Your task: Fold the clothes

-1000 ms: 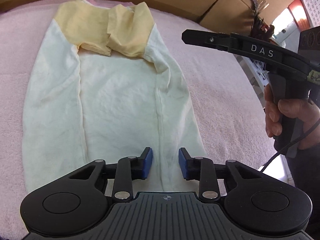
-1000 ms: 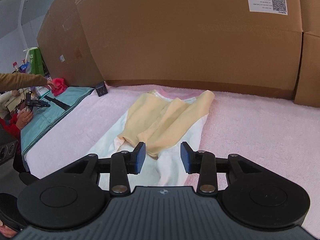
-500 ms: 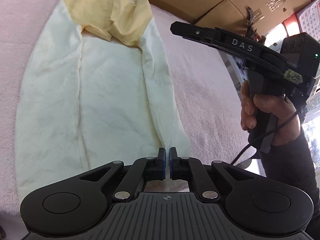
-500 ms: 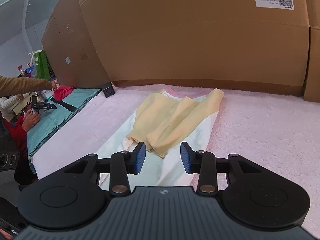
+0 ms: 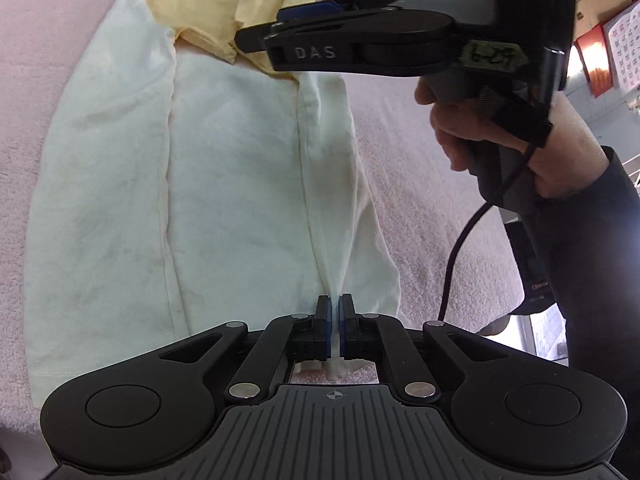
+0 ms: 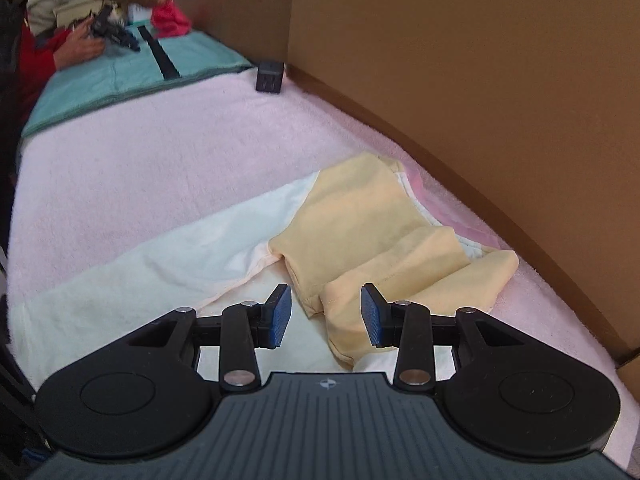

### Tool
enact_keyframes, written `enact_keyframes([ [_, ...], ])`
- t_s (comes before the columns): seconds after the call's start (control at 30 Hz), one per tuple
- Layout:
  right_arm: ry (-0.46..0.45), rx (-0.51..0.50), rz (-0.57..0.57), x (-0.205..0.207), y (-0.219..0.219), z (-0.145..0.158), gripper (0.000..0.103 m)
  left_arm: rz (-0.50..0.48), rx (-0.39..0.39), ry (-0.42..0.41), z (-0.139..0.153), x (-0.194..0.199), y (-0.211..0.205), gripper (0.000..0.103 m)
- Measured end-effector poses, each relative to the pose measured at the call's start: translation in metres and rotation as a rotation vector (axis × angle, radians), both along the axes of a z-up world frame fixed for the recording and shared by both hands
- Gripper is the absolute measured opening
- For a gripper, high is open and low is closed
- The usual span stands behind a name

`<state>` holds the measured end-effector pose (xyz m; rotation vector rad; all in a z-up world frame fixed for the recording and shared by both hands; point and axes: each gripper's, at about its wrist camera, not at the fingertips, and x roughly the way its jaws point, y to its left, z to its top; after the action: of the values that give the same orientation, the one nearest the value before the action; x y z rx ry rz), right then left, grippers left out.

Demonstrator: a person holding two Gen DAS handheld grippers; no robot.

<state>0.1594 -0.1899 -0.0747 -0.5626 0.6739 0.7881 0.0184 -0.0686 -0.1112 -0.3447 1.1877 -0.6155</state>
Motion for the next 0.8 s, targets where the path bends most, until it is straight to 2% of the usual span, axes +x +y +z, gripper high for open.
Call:
enact_keyframes([
  [0.1, 0.047, -0.010, -0.019, 0.009, 0.002, -0.011, 0.041, -0.001, -0.009, 0.004, -0.001, 0.001, 0.001, 0.000],
  [0.13, 0.067, -0.013, -0.024, 0.012, 0.003, -0.015, 0.025, -0.002, -0.011, 0.005, -0.001, 0.001, 0.001, 0.000],
  [0.2, 0.066, -0.032, -0.066, 0.017, 0.001, -0.020, 0.003, -0.003, -0.014, 0.007, 0.000, 0.002, 0.002, 0.000],
  [0.27, 0.063, 0.016, -0.110, 0.019, -0.008, -0.015, 0.003, -0.001, -0.017, 0.005, 0.003, 0.003, 0.005, 0.000],
  [0.33, 0.083, 0.128, -0.135, 0.022, -0.022, -0.001, 0.003, 0.002, -0.022, 0.000, 0.006, 0.003, 0.007, 0.000],
  [0.47, 0.119, 0.313, -0.137, 0.022, -0.041, 0.023, 0.004, 0.005, -0.031, -0.012, 0.013, 0.000, 0.009, 0.000],
  [0.53, 0.146, 0.360, -0.133, 0.024, -0.042, 0.027, 0.004, 0.010, -0.034, -0.018, 0.016, -0.004, 0.010, 0.000],
  [0.67, 0.152, 0.323, -0.115, 0.026, -0.023, 0.016, 0.004, 0.035, -0.030, -0.007, 0.012, -0.007, 0.017, 0.000],
  [0.8, 0.183, 0.240, -0.130, 0.030, 0.002, -0.012, 0.004, 0.044, -0.034, 0.019, 0.005, -0.007, 0.020, 0.000],
])
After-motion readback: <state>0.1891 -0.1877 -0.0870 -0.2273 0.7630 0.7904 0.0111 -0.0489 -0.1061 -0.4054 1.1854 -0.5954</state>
